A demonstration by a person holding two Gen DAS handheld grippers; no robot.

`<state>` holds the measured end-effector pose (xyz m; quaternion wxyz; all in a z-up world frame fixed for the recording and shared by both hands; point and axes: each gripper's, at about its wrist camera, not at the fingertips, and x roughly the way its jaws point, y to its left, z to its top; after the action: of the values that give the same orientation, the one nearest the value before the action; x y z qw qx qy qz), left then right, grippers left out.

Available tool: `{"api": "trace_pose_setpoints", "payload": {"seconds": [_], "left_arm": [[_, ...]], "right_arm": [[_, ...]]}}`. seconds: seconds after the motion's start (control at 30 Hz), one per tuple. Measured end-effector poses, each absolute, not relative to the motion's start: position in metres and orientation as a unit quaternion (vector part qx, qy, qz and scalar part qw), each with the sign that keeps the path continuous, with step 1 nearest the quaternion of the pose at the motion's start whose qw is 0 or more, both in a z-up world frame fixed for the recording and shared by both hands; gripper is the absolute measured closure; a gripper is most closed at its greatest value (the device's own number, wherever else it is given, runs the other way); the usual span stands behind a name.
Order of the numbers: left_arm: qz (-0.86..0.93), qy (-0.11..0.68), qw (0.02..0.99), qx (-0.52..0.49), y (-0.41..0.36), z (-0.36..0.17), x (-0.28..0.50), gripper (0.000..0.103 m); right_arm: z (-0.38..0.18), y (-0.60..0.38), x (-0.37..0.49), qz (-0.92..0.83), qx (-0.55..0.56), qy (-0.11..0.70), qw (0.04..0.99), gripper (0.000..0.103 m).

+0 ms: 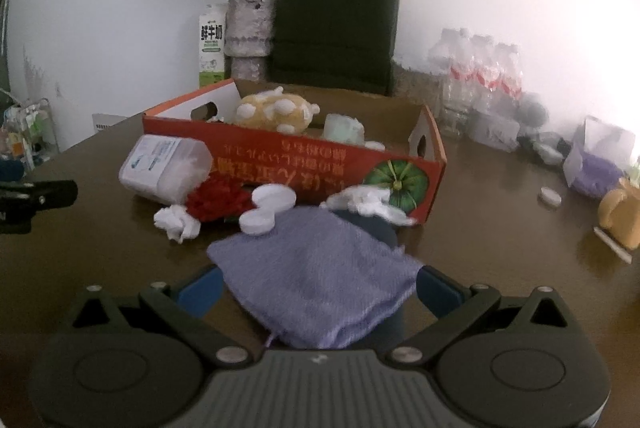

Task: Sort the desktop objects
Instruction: 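Grasp the white wipes tub with the left tool while the right tool grasps a small white cap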

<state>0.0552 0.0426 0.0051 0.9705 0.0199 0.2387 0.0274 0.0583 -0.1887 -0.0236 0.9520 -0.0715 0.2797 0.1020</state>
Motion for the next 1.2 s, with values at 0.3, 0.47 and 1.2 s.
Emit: {"api": "trace_pose_setpoints", "payload": {"seconds": [0.3, 0.47, 1.2], "left_arm": [[0.011, 0.238, 0.971, 0.027, 0.03, 0.01, 0.087, 0.0], [-0.005, 0.252, 0.967, 0.026, 0.022, 0.007, 0.113, 0.0], [-0.024, 0.306, 0.952, -0.018, 0.022, -0.018, 0.171, 0.001]], "right_arm": [[-0.014, -0.162, 0.091, 0.143, -0.106, 0.265, 0.948, 0.008], [-0.018, -0.15, 0.111, 0.16, -0.101, 0.286, 0.939, 0.021], [-0.043, -0.135, 0.147, 0.175, -0.088, 0.349, 0.916, 0.069]]}}
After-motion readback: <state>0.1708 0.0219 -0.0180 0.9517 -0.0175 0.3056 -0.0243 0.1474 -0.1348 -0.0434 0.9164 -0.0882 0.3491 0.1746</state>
